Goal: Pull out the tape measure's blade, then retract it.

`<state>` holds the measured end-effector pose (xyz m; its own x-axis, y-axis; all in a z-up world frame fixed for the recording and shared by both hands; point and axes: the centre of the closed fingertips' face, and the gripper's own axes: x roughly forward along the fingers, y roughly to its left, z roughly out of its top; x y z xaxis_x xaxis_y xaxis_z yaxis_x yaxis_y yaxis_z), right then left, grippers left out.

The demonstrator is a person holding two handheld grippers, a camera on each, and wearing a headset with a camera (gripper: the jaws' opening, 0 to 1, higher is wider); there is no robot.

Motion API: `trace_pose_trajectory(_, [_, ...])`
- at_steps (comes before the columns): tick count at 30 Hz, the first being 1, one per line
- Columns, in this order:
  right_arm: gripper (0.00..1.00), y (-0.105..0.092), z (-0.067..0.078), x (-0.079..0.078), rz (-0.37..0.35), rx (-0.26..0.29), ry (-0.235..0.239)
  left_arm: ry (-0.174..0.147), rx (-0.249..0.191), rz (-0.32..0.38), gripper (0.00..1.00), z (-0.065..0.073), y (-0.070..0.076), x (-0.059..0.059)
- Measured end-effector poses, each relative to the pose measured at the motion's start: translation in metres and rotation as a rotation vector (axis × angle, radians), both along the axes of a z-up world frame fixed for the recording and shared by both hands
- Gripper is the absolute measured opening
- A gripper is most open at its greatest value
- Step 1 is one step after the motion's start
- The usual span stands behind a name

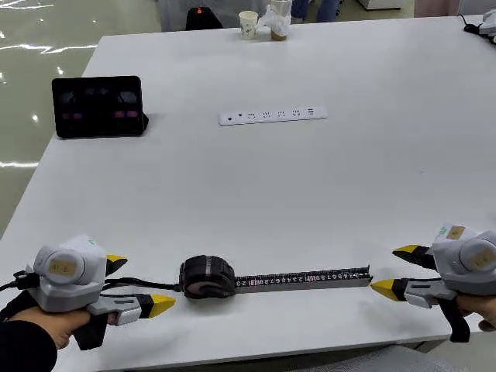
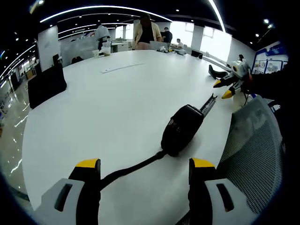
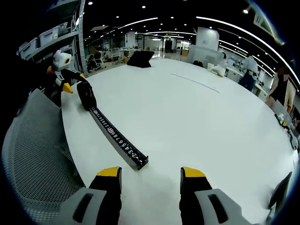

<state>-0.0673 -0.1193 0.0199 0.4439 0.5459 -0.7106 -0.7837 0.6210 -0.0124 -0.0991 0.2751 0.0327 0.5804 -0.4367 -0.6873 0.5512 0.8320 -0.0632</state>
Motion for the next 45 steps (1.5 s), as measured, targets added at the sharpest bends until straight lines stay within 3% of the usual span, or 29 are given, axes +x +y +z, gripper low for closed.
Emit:
trace_pose_trajectory(5, [0.54, -0.010, 0.003, -0.008, -0.024, 0.014, 0.008, -0.062, -0.034, 0.058, 0.79, 0.013, 0.009, 0.003])
trace_pose_trajectory(8, [0.58, -0.013, 0.008, -0.011, -0.036, 0.032, 0.001, -0.080, -0.036, 0.073, 0.82, 0.019, 0.011, -0.001])
trace_pose_trajectory(18, [0.74, -0.030, 0.020, -0.022, -0.076, 0.071, -0.013, -0.053, 0.005, 0.088, 0.97, 0.007, 0.024, -0.022])
trace_pose_trajectory(21, [0.74, -0.031, 0.022, -0.025, -0.081, 0.082, -0.021, -0.066, -0.004, 0.094, 0.99, 0.010, 0.025, -0.023])
trace_pose_trajectory(25, [0.90, -0.032, 0.022, -0.027, -0.097, 0.093, -0.015, -0.082, -0.026, 0.096, 0.99, 0.016, 0.023, -0.021])
trace_pose_trajectory(28, [0.99, -0.036, 0.023, -0.029, -0.113, 0.098, -0.018, -0.102, -0.016, 0.100, 0.99, 0.019, 0.027, -0.017])
trace_pose_trajectory(31, [0.99, -0.040, 0.022, -0.031, -0.125, 0.101, -0.017, -0.117, -0.010, 0.116, 0.99, 0.025, 0.030, -0.014])
trace_pose_trajectory(45, [0.99, -0.045, 0.018, -0.038, -0.108, 0.059, 0.011, -0.102, -0.004, 0.108, 0.99, 0.027, 0.018, -0.016])
